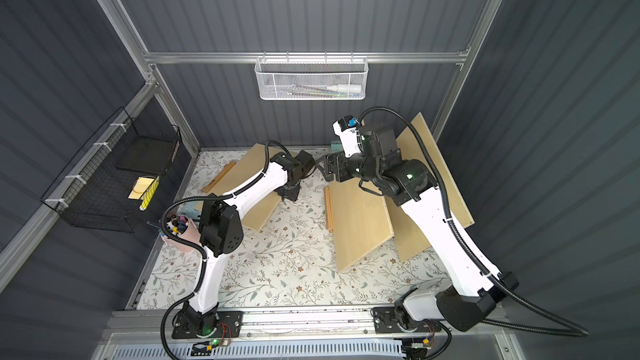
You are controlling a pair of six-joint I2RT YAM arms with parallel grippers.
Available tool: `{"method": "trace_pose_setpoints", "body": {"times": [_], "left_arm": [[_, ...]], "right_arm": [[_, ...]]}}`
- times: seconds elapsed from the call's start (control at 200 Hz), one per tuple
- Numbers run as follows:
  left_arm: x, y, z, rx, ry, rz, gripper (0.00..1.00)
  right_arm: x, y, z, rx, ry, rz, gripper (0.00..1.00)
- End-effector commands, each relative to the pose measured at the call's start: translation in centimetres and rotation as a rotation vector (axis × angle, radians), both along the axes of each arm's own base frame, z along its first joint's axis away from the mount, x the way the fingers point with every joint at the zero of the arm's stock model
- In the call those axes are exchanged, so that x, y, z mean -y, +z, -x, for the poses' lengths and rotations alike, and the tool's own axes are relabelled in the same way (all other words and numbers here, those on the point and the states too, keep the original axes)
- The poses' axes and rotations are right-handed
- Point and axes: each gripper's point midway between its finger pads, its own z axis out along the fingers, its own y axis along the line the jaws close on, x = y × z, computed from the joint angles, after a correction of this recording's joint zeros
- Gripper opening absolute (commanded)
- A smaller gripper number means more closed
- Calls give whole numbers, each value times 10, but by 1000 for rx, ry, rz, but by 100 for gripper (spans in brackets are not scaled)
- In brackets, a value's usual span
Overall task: Assemble the easel
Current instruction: Pick up the drawing board from the center of the board.
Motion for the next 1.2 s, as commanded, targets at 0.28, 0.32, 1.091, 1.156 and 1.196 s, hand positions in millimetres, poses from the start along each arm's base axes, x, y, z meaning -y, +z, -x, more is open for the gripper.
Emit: {"method": "trace_pose_setpoints", "body": {"times": [0.28,0.32,1.091,1.156,1.196], "left_arm": [[-23,-60,0,-77,-35,-285,79],[-25,-60,-1,-63,-29,-295,78],[-51,-76,5,-4,3,-459,20],[-44,-70,5,1,15,-395,14],[-39,-65,5,7,26,-346,10]], "right_arm": [[-16,11,14,-2,115,-40,89],[-16,11,14,-4,115,-39,89],[-14,8,18,-27,108,-47,90],[-14,7,19,-32,108,-45,90],[-14,5,19,-36,109,-43,90]]}}
